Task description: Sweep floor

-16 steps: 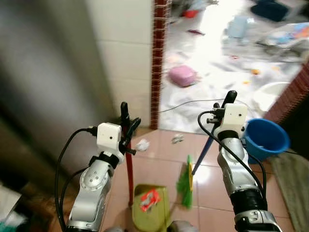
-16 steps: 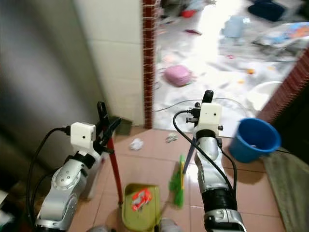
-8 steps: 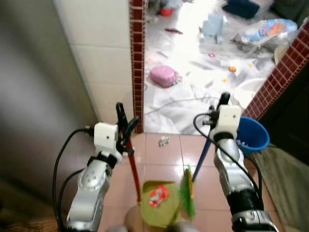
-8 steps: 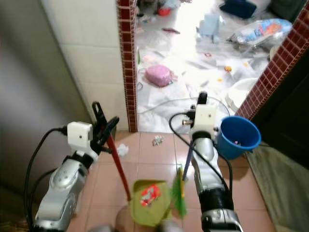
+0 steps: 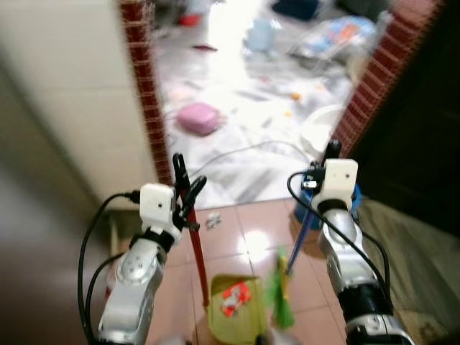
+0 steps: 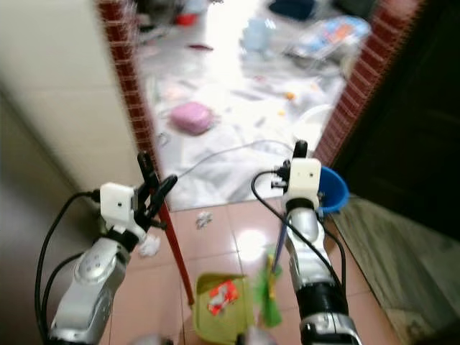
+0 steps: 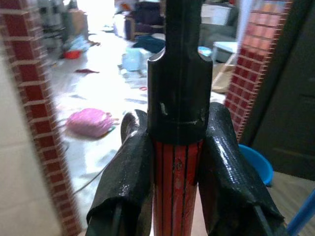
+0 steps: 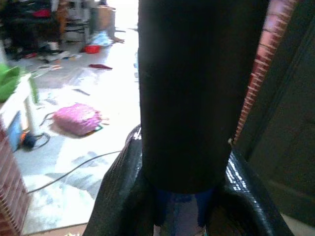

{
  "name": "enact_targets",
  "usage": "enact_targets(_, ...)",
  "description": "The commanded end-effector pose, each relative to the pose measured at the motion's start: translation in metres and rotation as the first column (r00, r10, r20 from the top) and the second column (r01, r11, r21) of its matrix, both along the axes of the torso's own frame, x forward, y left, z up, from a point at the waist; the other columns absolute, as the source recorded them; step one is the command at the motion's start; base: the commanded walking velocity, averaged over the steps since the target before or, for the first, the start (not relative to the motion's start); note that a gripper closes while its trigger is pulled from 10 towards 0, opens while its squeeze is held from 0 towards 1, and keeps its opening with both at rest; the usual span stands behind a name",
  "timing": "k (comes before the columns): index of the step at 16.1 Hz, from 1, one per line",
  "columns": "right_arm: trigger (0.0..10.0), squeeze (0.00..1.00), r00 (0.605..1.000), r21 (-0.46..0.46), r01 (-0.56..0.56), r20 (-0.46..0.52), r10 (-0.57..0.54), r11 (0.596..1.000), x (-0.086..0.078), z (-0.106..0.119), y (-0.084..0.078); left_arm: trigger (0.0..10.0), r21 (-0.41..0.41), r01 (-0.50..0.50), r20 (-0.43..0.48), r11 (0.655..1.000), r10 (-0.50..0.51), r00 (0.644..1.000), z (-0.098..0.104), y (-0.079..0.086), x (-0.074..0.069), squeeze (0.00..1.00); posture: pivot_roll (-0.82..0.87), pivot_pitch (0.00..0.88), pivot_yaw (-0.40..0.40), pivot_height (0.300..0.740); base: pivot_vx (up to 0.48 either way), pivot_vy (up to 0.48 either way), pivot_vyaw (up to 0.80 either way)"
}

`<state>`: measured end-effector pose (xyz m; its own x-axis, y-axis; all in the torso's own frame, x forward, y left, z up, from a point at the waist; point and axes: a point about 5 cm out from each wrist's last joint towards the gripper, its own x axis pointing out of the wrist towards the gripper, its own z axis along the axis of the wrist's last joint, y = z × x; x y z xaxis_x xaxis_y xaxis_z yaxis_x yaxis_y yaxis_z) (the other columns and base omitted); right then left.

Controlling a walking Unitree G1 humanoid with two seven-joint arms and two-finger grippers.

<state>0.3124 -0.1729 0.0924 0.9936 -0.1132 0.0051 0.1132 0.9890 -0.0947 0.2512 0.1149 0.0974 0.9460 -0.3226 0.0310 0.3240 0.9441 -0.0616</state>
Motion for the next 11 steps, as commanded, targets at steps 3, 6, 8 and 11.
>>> enact_targets(3,10.0,0.00,1.000,-0.018,0.020,0.023,-0.019,1.000,0.0015,0.0066,-0.0090,10.0,0.000,0.021,0.056,1.000,-0.021,0.998,0.0115,-0.0047,0.0021,0.00,-0.03,0.000,0.012,0.740,0.284,-0.084,0.00)
enact_targets(6,10.0,0.00,1.000,-0.021,0.019,0.020,-0.018,1.000,0.0012,0.0059,-0.0086,10.0,-0.003,0.020,0.055,1.000,-0.020,0.998,0.0115,-0.0047,0.0020,0.00,-0.03,0.000,0.012,0.740,0.298,-0.301,0.00)
enact_targets(8,10.0,0.00,1.000,-0.023,0.017,0.018,-0.016,1.000,0.0013,0.0053,-0.0090,10.0,-0.002,0.019,0.056,1.000,-0.019,0.998,0.0115,-0.0053,0.0025,0.00,-0.04,0.000,0.012,0.740,0.300,-0.341,0.00)
enact_targets(11,10.0,0.00,1.000,-0.036,0.019,0.014,-0.019,0.999,0.0010,0.0049,-0.0100,10.0,-0.005,0.018,0.056,1.000,-0.018,0.998,0.0114,-0.0058,0.0027,0.00,-0.04,0.000,0.011,0.740,0.301,-0.341,0.00)
